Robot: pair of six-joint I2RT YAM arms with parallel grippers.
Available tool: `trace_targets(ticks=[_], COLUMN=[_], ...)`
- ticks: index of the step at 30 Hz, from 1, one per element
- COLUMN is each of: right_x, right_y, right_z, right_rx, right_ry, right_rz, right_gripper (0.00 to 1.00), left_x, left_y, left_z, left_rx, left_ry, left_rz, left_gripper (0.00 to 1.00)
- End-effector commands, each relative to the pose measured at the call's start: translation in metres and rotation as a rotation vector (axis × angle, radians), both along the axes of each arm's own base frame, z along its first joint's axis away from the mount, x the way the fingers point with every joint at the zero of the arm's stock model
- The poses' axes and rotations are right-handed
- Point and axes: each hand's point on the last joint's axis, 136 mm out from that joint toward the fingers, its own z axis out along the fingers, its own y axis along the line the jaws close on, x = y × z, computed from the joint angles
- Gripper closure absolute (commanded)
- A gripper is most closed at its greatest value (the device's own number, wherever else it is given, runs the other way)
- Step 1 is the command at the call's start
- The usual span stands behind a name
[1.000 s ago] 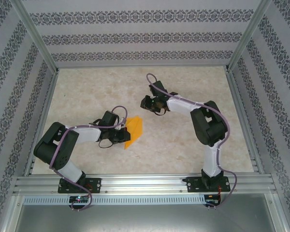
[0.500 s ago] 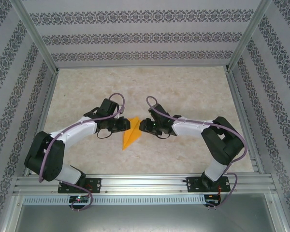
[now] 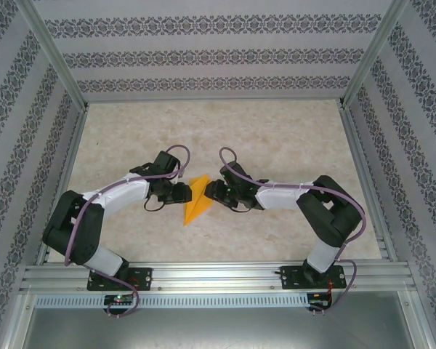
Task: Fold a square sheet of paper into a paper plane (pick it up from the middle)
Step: Turn over the paper at the center of the table.
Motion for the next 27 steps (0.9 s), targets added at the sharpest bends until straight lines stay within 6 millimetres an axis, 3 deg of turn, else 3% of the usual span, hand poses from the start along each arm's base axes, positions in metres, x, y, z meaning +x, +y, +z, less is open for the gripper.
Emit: trace_targets(ticks=[1, 27], right_x=[-0.003, -0.007], right_y=[-0.002, -0.003], right_z=[-0.009, -0.016], right_rx=[-0.009, -0.008], right_ry=[0.008, 0.015], right_rz=[-0.031, -0.045], right_gripper=[0.52, 0.51], left_x=[0.0, -0.009], left_y=[0.007, 0.007], left_z=[-0.007, -0.028], left_rx=[0.042, 0.049], left_ry=[0.016, 0.07], left_rz=[-0.025, -0.037], left_gripper=[0.59, 0.57])
